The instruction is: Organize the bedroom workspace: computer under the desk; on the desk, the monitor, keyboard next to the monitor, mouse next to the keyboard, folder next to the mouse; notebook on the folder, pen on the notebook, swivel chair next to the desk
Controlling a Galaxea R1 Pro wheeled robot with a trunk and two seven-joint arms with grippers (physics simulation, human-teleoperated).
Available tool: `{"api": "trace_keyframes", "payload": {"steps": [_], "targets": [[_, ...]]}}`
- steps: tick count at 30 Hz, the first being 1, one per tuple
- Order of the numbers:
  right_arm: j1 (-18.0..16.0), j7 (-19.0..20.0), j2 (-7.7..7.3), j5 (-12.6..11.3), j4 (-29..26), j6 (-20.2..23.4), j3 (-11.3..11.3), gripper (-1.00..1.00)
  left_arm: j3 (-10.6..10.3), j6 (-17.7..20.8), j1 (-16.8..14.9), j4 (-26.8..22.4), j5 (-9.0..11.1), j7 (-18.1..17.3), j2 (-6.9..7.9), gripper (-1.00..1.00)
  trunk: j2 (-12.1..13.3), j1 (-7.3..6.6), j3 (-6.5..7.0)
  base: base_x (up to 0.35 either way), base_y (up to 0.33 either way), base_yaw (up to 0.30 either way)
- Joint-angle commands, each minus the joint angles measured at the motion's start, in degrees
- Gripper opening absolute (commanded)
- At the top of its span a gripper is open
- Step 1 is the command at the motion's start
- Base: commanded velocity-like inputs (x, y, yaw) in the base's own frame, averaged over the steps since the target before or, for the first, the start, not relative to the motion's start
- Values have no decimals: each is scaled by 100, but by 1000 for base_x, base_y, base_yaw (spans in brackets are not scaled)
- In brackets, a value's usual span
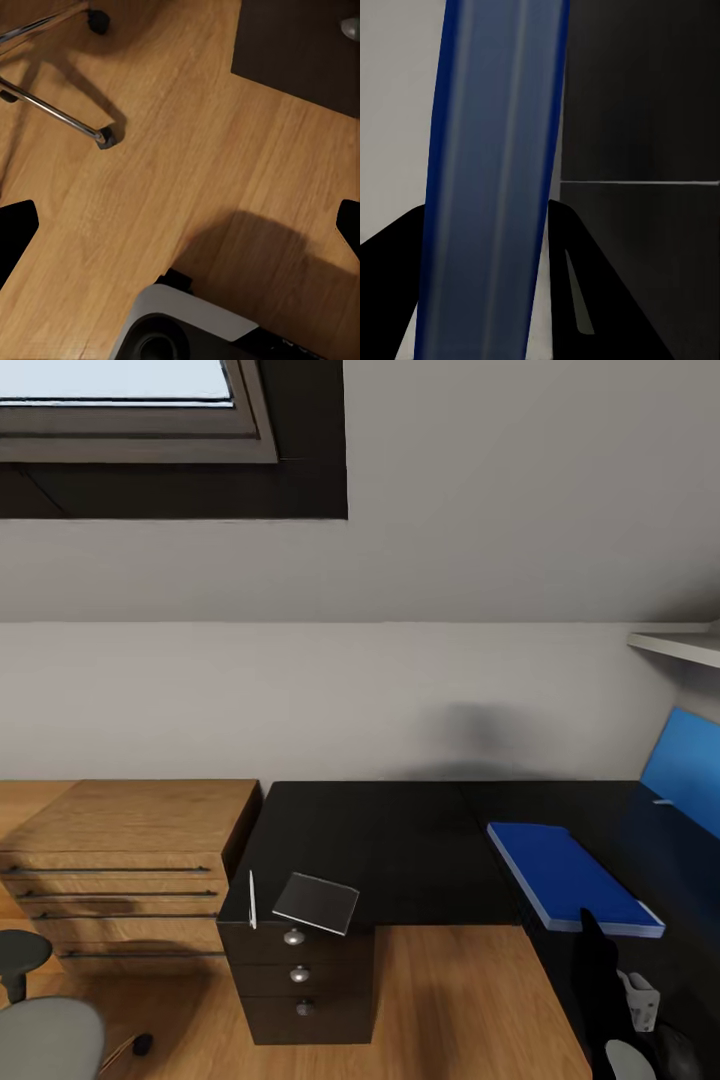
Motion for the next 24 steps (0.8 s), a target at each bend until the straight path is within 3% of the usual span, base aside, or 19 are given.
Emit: {"api": "trace_keyframes", "payload": {"steps": [1, 8, 16, 24], "targets": [[-4, 46, 5, -58, -1, -12, -10, -100, -30, -26, 0, -7, 61, 34, 5, 100, -9, 1, -8, 46, -7, 0], [-4, 120, 1, -13, 35, -78, -75, -100, -29, -25, 0, -7, 61, 34, 5, 100, -9, 1, -8, 13, -2, 0], [-4, 112, -65, 157, 249, -800, -97, -100, -26, -26, 0, -7, 61, 38, 5, 100, -9, 1, -8, 0, 0, 0], [-40, 112, -96, 303, 409, -972, -89, -100, -24, -33, 0, -7, 61, 38, 5, 100, -9, 1, -8, 0, 0, 0]]}}
